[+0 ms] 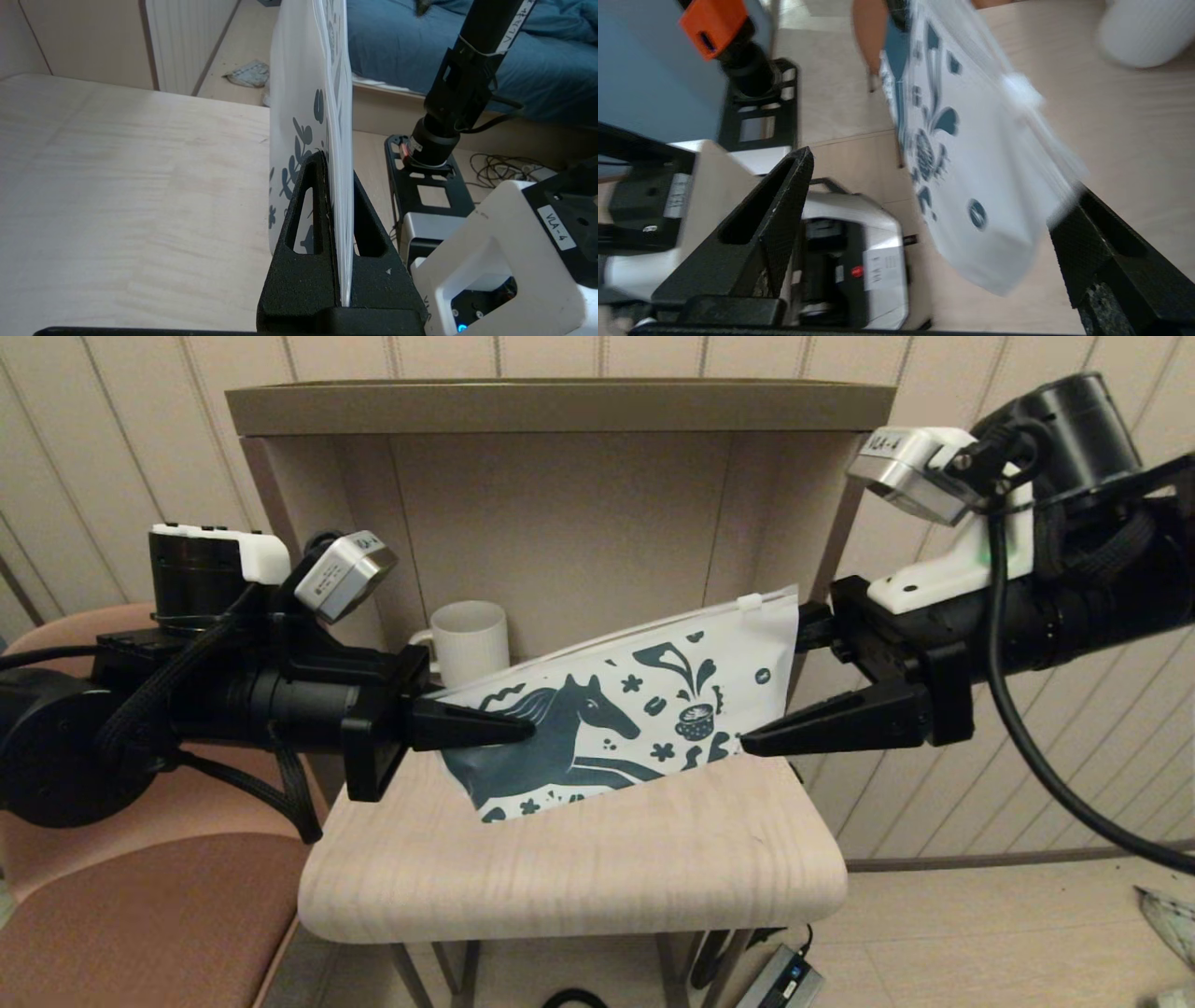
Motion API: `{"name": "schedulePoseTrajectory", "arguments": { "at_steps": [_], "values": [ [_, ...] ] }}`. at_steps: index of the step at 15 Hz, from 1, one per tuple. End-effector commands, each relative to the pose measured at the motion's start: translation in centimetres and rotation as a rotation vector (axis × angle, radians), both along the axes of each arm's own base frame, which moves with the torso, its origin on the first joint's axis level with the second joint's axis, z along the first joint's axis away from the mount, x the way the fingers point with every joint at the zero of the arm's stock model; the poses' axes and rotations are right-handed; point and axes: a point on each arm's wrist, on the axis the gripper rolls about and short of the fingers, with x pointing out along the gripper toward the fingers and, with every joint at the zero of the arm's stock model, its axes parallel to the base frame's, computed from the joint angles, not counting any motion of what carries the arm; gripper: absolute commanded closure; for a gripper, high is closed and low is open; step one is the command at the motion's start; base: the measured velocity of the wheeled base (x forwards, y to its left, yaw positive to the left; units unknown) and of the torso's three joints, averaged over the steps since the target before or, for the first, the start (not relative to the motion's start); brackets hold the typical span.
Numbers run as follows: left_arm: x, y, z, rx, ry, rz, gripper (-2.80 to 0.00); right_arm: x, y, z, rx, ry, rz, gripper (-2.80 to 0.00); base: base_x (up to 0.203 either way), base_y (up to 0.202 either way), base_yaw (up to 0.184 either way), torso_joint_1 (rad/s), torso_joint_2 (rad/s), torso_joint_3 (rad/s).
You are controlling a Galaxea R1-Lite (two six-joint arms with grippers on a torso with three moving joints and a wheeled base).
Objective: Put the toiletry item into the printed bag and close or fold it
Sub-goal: Hand it to the other hand
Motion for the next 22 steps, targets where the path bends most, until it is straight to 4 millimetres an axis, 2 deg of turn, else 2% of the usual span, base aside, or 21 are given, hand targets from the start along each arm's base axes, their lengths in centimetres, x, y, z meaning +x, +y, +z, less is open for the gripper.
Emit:
{"name": "schedulePoseTrajectory", "arguments": {
  "at_steps": [1, 6, 9, 12, 14, 17, 22],
  "values": [
    [0.0, 0.0, 0.1, -0.003, -0.004, -0.006, 0.00, 0.3, 0.7, -0.4, -0.010, 0.025, 0.024, -2.80, 0.000, 0.000, 0.000, 0.000, 0.00, 0.000],
    [-0.1, 0.1, -0.2, 0.001, -0.023, -0.008, 0.00, 0.6, 0.7, -0.5, -0.014, 0.020, 0.024, -2.80, 0.000, 0.000, 0.000, 0.000, 0.00, 0.000],
    [-0.2, 0.0, -0.5, 0.004, -0.045, -0.013, 0.00, 0.4, 0.8, 0.1, -0.017, 0.002, 0.033, -2.80, 0.000, 0.000, 0.000, 0.000, 0.00, 0.000],
    [-1.2, 0.4, 0.7, -0.026, -0.078, -0.071, 0.00, -0.1, 1.5, -0.5, -0.026, 0.018, 0.067, -2.80, 0.000, 0.000, 0.000, 0.000, 0.00, 0.000],
    [-1.3, 0.5, 0.8, -0.039, -0.080, -0.112, 0.00, -0.5, 1.6, -1.1, -0.035, 0.038, 0.074, -2.80, 0.000, 0.000, 0.000, 0.000, 0.00, 0.000],
    [-1.2, 0.4, 0.0, -0.048, -0.083, -0.167, 0.00, -2.3, 1.6, -0.7, -0.029, 0.019, 0.104, -2.80, 0.000, 0.000, 0.000, 0.000, 0.00, 0.000],
    [-0.6, 0.2, -1.4, -0.041, -0.086, -0.176, 0.00, -2.9, 1.5, 0.4, -0.009, -0.025, 0.110, -2.80, 0.000, 0.000, 0.000, 0.000, 0.00, 0.000]
  ]
}}
